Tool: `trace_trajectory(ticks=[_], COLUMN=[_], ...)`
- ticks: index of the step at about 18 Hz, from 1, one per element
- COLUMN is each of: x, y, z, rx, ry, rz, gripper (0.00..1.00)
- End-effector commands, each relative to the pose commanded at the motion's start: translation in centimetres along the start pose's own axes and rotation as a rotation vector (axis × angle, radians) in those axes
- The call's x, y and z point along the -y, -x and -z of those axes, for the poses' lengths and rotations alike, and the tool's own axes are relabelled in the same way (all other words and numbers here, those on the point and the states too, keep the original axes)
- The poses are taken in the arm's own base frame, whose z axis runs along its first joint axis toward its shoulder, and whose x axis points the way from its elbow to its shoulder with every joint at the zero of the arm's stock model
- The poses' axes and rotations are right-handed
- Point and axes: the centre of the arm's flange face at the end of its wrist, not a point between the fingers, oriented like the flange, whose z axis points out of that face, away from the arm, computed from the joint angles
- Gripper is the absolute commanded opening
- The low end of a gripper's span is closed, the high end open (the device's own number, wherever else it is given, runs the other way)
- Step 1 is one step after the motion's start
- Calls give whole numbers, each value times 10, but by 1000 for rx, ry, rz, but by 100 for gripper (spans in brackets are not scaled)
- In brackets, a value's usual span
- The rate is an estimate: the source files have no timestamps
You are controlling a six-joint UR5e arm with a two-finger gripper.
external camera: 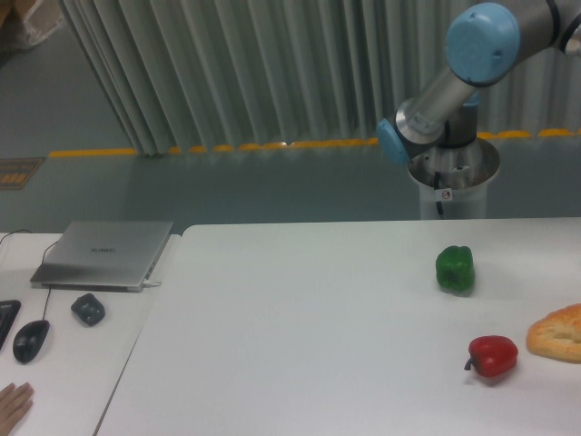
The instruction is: Place the yellow pepper on the table
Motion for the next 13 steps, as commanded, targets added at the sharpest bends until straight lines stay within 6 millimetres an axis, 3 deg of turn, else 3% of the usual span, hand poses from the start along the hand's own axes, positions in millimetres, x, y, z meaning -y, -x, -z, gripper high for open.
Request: trace_trajectory(ticks=[2,13], x=[-2,1], y=[0,0], z=[-13,-35], rx=[-9,-6], ry=[2,0], rz=[2,-1], gripper=[100,100])
